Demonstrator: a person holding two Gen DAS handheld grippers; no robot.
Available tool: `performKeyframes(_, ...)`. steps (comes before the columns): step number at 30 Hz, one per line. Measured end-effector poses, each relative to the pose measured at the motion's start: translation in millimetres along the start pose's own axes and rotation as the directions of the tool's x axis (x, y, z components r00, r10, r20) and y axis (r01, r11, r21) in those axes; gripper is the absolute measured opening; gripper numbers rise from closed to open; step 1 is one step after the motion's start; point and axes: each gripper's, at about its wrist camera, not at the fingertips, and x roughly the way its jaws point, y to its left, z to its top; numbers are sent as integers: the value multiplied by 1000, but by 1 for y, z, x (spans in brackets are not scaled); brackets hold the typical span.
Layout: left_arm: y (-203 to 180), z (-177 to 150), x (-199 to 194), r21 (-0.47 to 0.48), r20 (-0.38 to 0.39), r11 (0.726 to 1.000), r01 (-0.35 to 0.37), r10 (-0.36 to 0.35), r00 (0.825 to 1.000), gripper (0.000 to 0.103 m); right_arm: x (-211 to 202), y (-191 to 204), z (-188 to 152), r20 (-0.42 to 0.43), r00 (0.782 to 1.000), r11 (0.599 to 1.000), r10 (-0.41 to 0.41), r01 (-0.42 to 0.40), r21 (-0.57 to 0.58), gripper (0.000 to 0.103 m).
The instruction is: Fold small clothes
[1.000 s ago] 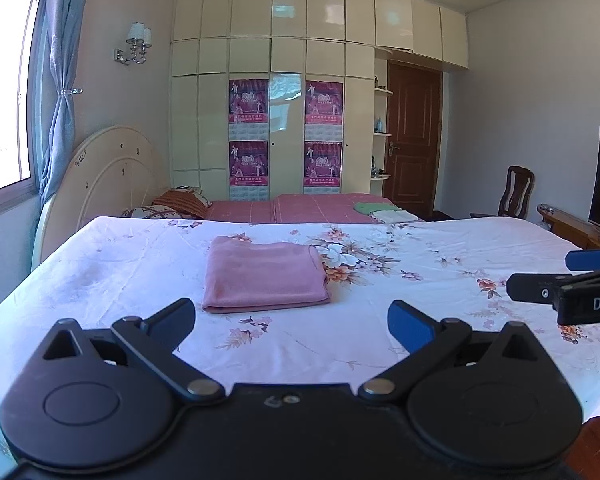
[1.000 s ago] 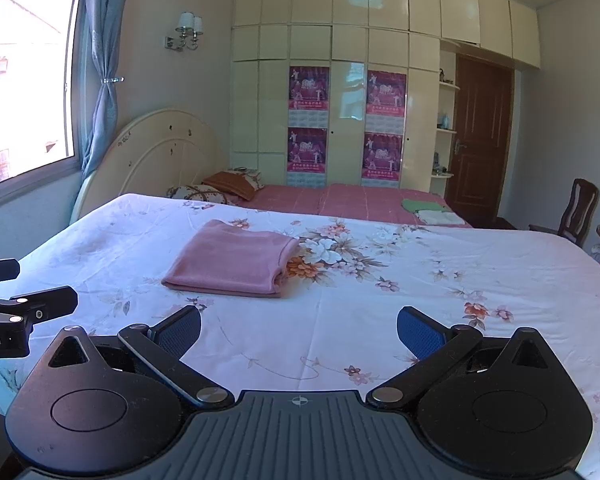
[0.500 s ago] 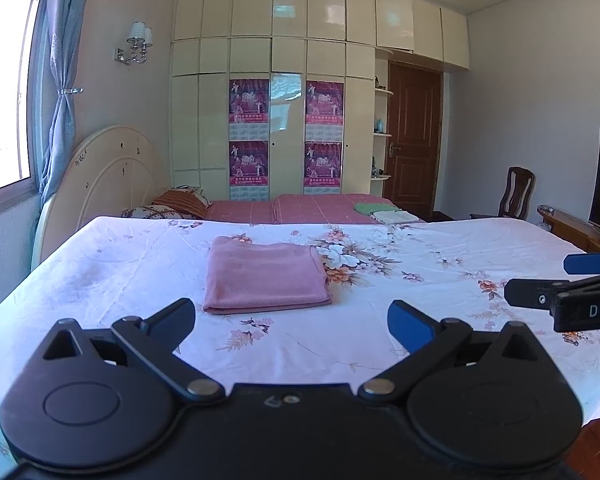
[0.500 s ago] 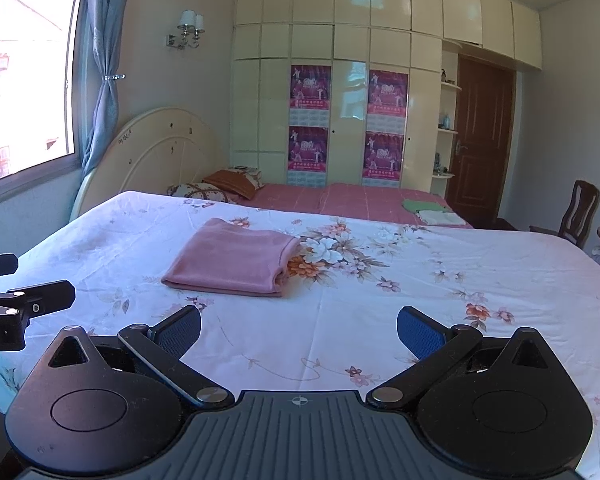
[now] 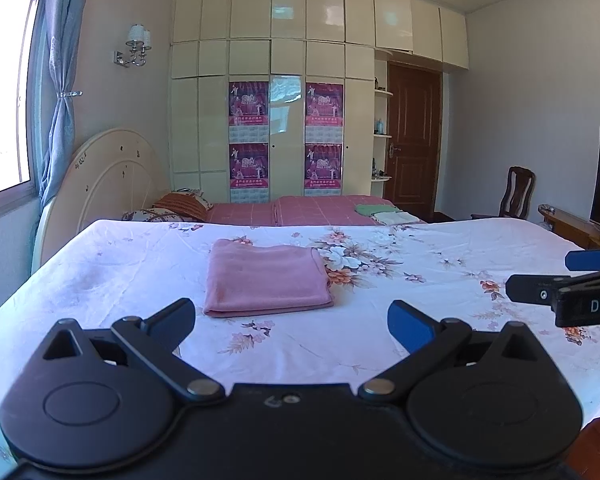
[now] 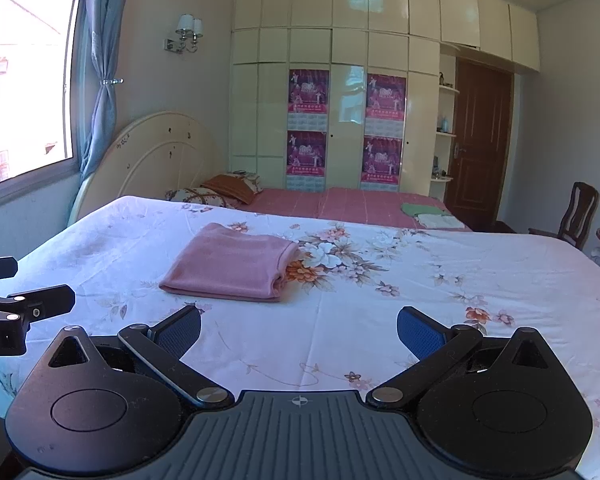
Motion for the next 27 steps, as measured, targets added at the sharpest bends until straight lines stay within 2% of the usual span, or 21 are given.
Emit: performKeyframes(27, 6, -1, 2, -27, 0, 1000, -1, 1, 1000, 103, 9, 8, 3, -3, 1000, 999, 18, -18, -29, 103)
